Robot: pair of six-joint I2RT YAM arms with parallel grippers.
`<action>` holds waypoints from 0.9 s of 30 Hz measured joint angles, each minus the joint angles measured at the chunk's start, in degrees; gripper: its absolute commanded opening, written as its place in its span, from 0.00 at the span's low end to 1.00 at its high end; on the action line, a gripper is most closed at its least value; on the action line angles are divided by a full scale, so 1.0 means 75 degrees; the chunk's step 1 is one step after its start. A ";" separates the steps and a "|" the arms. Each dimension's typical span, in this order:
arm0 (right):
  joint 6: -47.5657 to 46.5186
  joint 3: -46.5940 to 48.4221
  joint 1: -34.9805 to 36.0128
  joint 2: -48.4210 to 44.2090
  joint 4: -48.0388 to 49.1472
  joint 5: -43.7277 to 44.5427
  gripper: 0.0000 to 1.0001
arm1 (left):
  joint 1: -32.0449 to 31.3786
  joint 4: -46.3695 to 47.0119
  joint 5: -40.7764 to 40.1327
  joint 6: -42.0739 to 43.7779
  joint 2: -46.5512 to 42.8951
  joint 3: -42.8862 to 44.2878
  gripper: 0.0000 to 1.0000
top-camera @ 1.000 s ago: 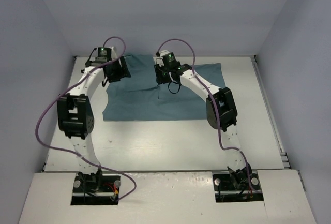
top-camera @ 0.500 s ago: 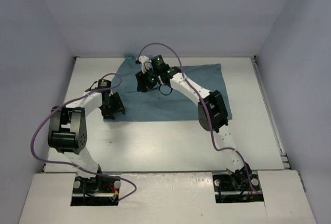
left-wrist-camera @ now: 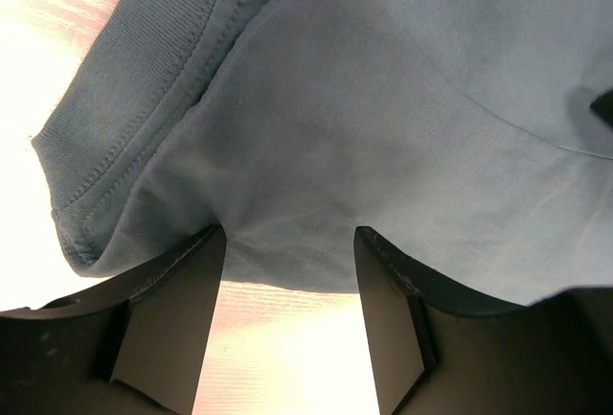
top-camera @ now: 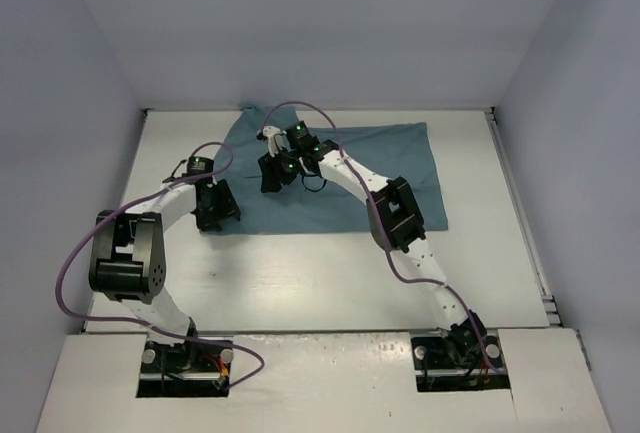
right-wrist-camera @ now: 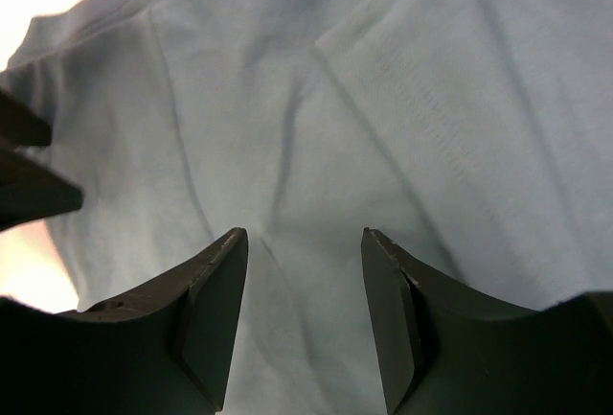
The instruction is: Fold and stack the t-shirts
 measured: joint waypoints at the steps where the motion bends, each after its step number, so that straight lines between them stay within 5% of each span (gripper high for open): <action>1: 0.0002 0.0095 -0.0010 0.0068 0.0016 0.0021 0.49 | 0.0003 0.0017 0.0002 0.0000 -0.0011 -0.0015 0.53; 20: 0.0252 0.1057 -0.1366 0.0490 0.0691 0.1716 0.56 | 0.0071 0.0110 0.0035 0.0000 -0.0113 -0.0141 0.53; 27: 0.0653 -0.0222 -0.1545 -0.0672 0.0866 0.2683 0.40 | 0.0094 -0.0125 0.0073 0.0177 -0.0222 -0.0121 0.48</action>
